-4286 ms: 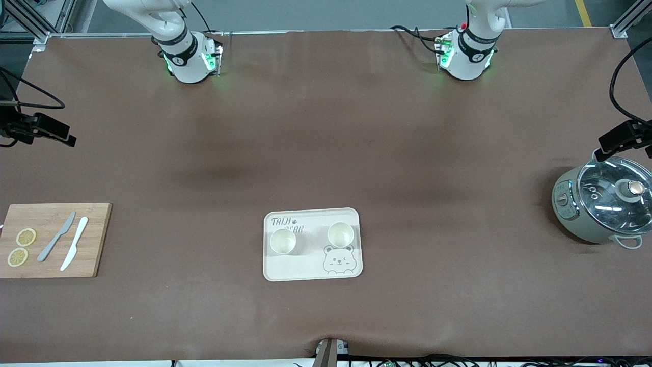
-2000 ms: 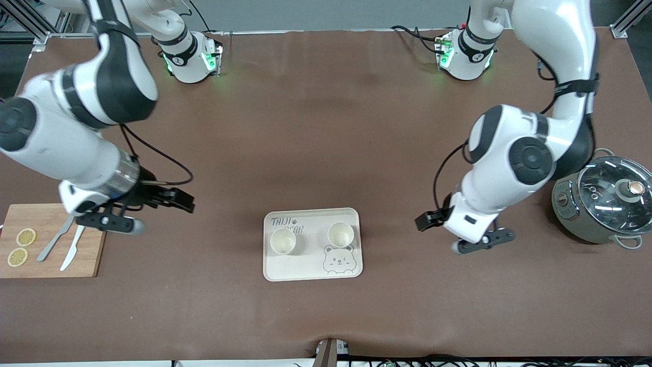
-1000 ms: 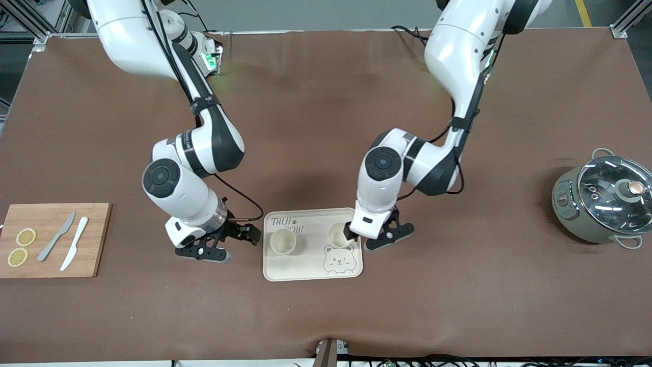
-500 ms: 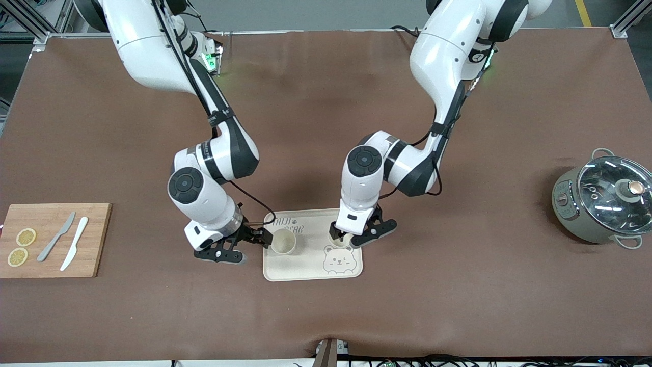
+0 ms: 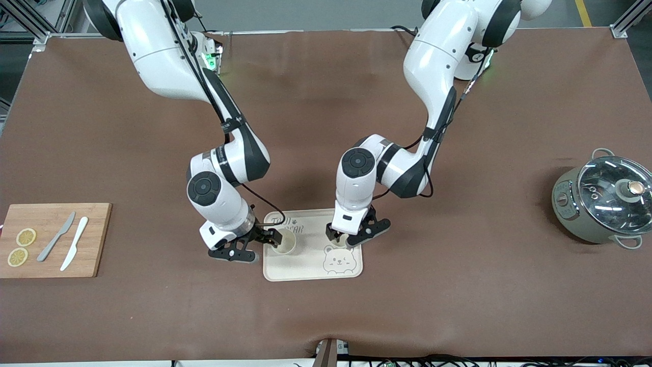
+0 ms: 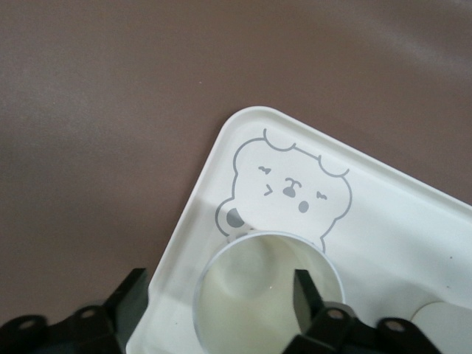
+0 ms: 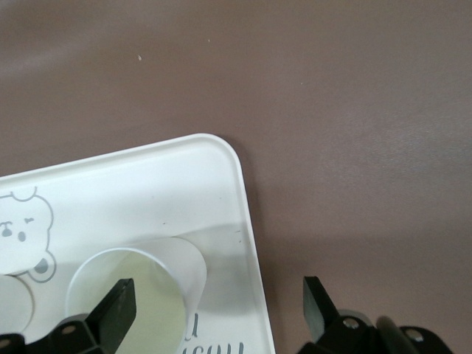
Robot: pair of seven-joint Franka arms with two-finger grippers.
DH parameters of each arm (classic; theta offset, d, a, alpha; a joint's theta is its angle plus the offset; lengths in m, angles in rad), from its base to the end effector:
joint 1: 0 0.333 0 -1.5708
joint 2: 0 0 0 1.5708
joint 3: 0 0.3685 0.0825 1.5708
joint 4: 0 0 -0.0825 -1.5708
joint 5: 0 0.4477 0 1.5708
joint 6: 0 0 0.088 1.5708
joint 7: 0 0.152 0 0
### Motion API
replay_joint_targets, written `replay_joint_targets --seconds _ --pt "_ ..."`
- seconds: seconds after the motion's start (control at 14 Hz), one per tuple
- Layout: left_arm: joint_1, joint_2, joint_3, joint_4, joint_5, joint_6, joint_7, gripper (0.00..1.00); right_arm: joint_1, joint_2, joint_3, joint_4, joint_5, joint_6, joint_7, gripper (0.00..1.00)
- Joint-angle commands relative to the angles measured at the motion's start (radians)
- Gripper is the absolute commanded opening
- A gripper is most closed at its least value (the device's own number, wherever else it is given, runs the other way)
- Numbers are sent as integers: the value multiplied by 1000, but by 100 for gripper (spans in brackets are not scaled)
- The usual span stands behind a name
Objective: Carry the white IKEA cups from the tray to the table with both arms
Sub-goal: 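Close the left gripper on one cup while the right gripper grasps the other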
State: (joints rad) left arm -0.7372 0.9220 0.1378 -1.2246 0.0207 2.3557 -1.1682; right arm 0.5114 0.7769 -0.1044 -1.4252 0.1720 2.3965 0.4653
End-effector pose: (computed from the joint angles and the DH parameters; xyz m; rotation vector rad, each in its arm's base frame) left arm 0.7105 -0.5232 0.1899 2.9401 0.7347 0.3496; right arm 0.7654 0.3548 0.2108 -2.9879 0.2036 -0.2346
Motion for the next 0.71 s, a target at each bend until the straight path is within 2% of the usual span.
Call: replay_joint_targets --seconds 0.0,0.29,0.57,0.64 --pt "-19 18 17 28 22 7 -37 20 19 38 -9 23 -3 30 21 100" --pt "-21 15 19 27 24 7 -37 0 36 64 -11 23 -3 64 33 100" --pt "-22 1 28 24 24 5 -33 0 36 73 -9 23 -5 81 33 100" --pt "-19 -3 28 24 22 0 -31 0 36 73 -9 25 -3 81 32 89"
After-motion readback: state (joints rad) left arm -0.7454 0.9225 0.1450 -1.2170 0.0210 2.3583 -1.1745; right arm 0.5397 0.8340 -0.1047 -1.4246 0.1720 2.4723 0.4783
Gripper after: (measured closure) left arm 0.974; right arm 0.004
